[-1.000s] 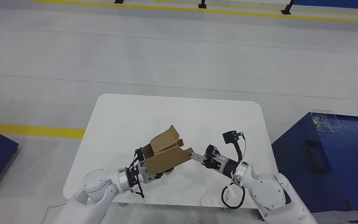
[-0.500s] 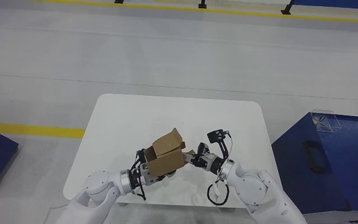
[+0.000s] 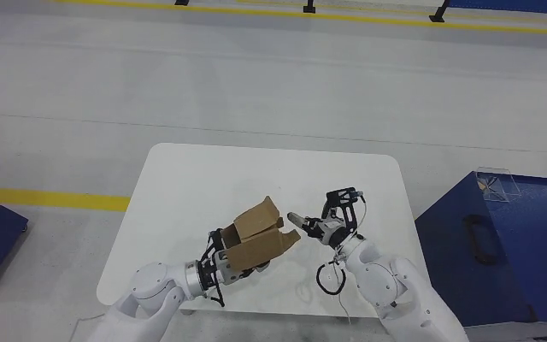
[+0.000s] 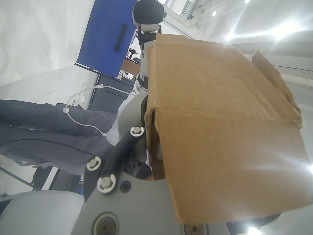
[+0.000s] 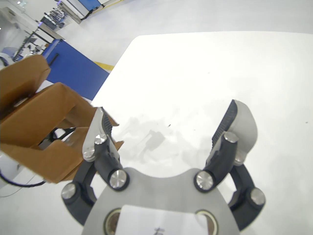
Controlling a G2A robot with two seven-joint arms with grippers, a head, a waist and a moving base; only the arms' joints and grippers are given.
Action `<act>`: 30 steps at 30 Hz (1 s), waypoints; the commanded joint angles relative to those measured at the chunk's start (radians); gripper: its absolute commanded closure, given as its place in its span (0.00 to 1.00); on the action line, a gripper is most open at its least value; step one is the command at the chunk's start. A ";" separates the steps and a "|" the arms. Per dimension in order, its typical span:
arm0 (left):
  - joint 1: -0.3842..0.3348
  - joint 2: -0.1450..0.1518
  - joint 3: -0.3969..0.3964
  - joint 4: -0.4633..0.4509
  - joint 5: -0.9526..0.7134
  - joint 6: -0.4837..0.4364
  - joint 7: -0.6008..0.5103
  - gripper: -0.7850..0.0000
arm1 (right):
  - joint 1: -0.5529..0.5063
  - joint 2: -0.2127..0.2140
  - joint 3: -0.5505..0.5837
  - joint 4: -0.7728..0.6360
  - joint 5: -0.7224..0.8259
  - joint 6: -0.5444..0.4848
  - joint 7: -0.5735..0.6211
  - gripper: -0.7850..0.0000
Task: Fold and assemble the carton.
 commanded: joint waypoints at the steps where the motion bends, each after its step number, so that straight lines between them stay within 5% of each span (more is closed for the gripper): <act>1: 0.000 0.000 0.002 -0.002 0.005 0.000 0.000 1.00 | 0.016 -0.005 -0.018 0.011 -0.034 0.023 -0.017 0.00; 11: -0.012 -0.003 0.001 0.013 0.004 0.011 0.010 1.00 | 0.064 -0.035 -0.118 0.030 -0.117 0.073 -0.014 0.00; 30: -0.056 -0.012 0.007 0.056 -0.022 0.033 0.008 1.00 | 0.019 -0.054 -0.132 -0.039 -0.158 0.076 0.037 0.00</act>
